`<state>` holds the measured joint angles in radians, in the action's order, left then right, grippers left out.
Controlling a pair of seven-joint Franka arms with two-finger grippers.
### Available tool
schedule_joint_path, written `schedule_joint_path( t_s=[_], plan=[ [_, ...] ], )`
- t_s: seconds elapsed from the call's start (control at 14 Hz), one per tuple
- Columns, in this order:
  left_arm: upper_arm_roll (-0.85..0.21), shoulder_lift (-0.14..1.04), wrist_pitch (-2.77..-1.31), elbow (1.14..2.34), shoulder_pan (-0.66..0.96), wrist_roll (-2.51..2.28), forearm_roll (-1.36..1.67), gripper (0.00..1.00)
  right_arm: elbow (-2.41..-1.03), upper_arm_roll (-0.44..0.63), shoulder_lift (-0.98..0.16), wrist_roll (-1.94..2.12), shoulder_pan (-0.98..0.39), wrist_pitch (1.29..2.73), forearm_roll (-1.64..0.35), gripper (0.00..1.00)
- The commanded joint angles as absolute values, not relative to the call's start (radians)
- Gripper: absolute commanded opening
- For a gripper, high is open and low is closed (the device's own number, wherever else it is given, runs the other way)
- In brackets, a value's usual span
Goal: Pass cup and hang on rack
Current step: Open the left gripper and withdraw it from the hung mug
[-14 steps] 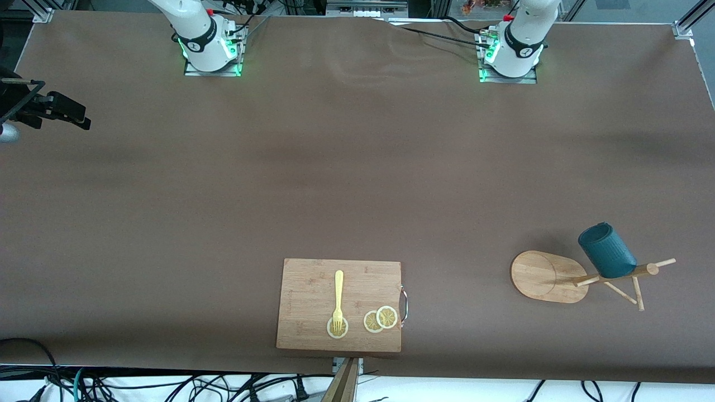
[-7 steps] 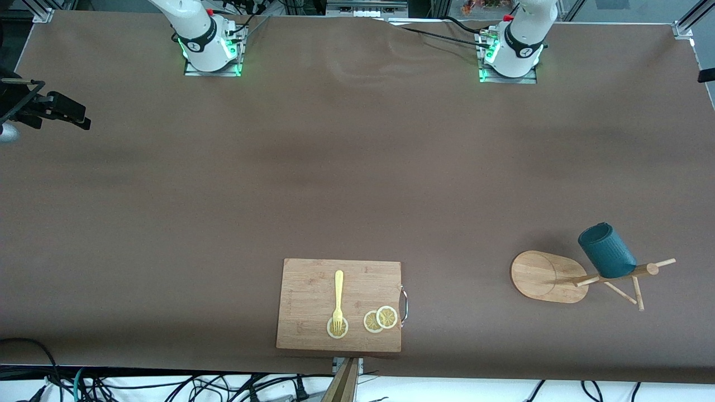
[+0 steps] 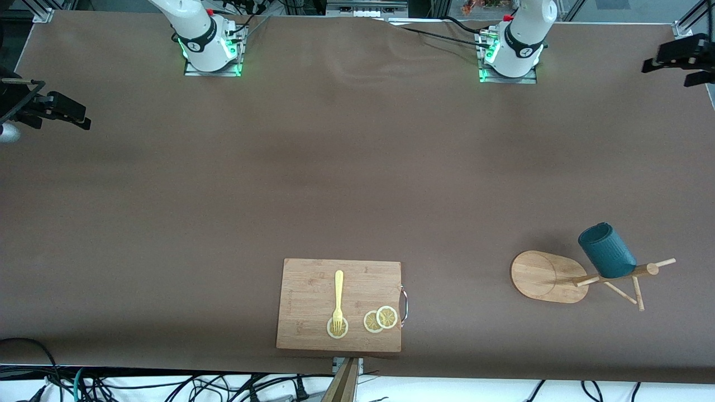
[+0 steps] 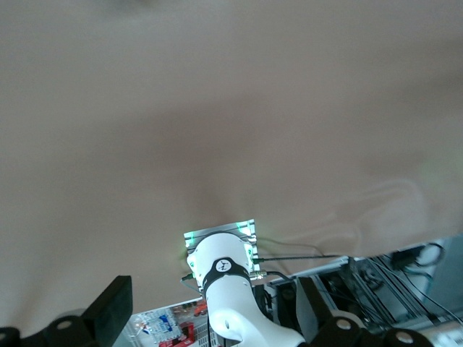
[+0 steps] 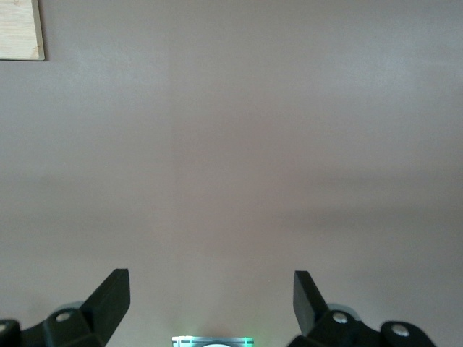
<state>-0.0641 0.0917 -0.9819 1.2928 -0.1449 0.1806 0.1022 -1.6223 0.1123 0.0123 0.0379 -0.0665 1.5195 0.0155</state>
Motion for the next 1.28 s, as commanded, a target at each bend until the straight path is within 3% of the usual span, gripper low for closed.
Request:
schedule_joint_path(
  t_s=[0.0,0.14,0.57,0.78,1.21],
  plan=[
    [-0.025,-0.09,-1.144,1.567,-0.079,0.146,0.071,1.0,-1.611,0.103,0.014,0.041,-0.054,1.508,0.003,1.0],
    [-0.014,-0.153,-1.222,1.679,-0.045,0.086,0.055,1.0,-1.611,0.103,0.014,0.041,-0.054,1.506,0.003,1.0],
    [-0.015,-0.161,-1.516,1.854,-0.026,0.086,0.026,1.0,-1.611,0.103,0.014,0.041,-0.054,1.506,0.003,1.0],
    [-0.012,-0.112,-1.656,1.867,-0.025,0.11,0.023,1.0,-1.611,0.103,0.014,0.041,-0.054,1.506,0.003,1.0],
    [-0.014,-0.074,-1.75,1.848,-0.009,0.192,-0.074,1.0,-1.611,0.103,0.014,0.043,-0.054,1.503,0.003,1.0]
  ],
)
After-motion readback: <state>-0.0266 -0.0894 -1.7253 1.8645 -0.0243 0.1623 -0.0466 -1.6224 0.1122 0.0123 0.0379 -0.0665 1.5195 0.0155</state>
